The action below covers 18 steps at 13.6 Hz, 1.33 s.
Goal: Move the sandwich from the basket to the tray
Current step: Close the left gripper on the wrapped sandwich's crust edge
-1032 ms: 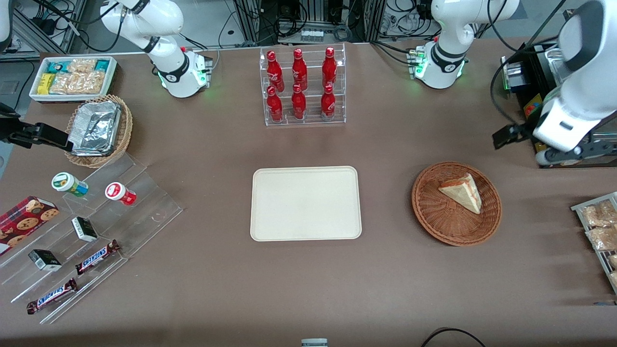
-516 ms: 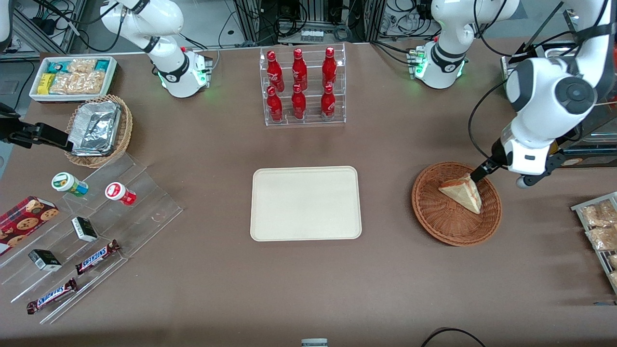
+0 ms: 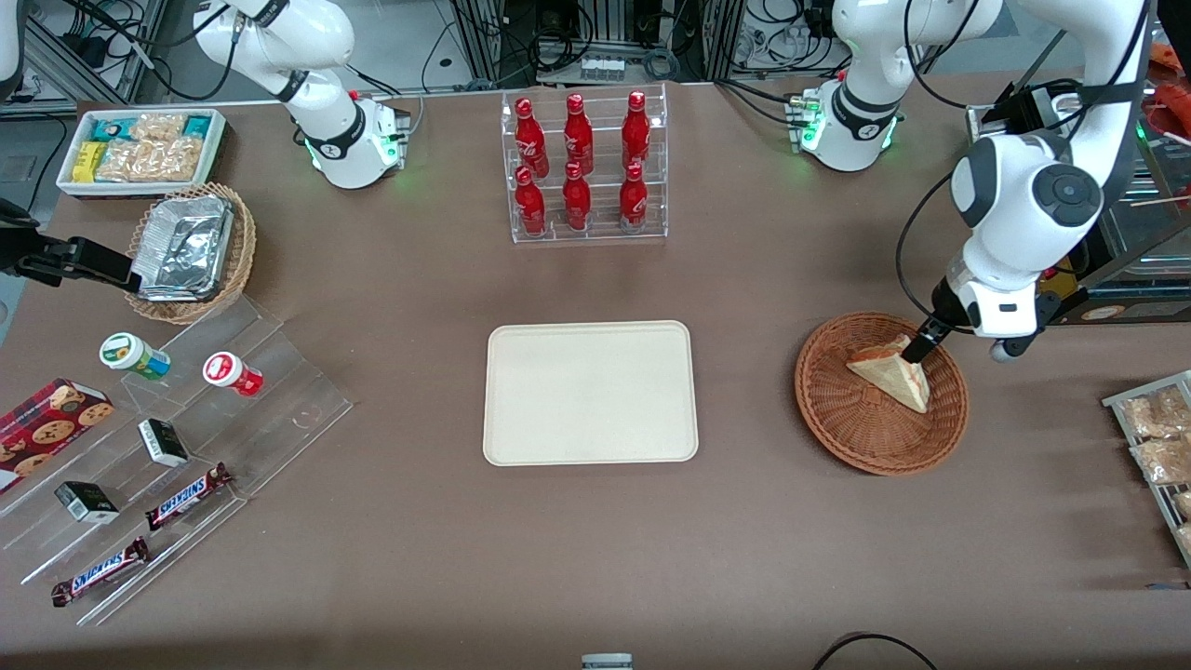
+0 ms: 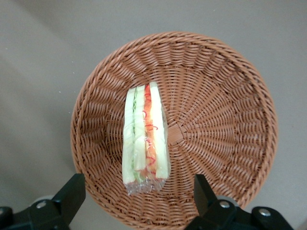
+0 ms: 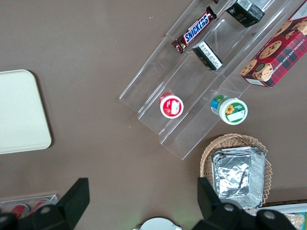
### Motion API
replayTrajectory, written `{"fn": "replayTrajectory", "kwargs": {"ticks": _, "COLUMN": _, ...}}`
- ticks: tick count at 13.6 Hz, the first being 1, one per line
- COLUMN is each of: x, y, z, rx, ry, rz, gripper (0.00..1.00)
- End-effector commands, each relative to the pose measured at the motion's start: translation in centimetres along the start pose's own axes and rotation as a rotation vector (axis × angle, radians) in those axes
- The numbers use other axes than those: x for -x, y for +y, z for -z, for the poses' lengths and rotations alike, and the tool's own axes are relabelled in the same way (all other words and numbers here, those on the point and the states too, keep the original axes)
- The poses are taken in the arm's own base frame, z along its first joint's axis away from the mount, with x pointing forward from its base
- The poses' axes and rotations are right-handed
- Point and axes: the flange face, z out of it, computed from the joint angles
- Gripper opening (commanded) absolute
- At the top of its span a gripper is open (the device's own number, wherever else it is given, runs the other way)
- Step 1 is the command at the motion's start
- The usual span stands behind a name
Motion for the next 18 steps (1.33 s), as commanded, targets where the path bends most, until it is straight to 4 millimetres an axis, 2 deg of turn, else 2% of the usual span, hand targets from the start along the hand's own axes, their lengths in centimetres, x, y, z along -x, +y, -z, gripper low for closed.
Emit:
{"fn": "replayTrajectory", "kwargs": {"ticks": 1, "x": 0.1, "y": -0.2, "z": -2.3, "rx": -0.003, "ry": -0.012, "rz": 0.049, "gripper": 1.0}}
{"fn": "replayTrajectory", "kwargs": {"ticks": 7, "x": 0.4, "y": -0.5, "z": -6.2, "rx": 0.005, "ry": -0.01, "rz": 0.07, "gripper": 1.0}}
{"fn": "replayTrajectory", "kwargs": {"ticks": 11, "x": 0.8, "y": -0.2, "z": -7.0, "rx": 0.005, "ry": -0.012, "rz": 0.08, "gripper": 1.0}}
{"fn": "replayTrajectory", "kwargs": {"ticks": 12, "x": 0.8, "y": -0.2, "z": -7.1, "rx": 0.003, "ry": -0.013, "rz": 0.083, "gripper": 0.97}}
{"fn": "replayTrajectory", "kwargs": {"ticks": 13, "x": 0.7, "y": -0.2, "z": -7.3, "rx": 0.001, "ry": -0.015, "rz": 0.098, "gripper": 0.74}}
{"fn": "replayTrajectory", "kwargs": {"ticks": 15, "x": 0.8, "y": -0.2, "z": -7.9, "rx": -0.007, "ry": -0.022, "rz": 0.115, "gripper": 0.15}}
{"fn": "replayTrajectory", "kwargs": {"ticks": 16, "x": 0.7, "y": -0.2, "z": -7.8, "rx": -0.005, "ry": -0.02, "rz": 0.115, "gripper": 0.0}}
{"fn": "replayTrajectory", "kwargs": {"ticks": 18, "x": 0.6, "y": -0.1, "z": -7.7, "rx": -0.002, "ry": -0.018, "rz": 0.115, "gripper": 0.0}}
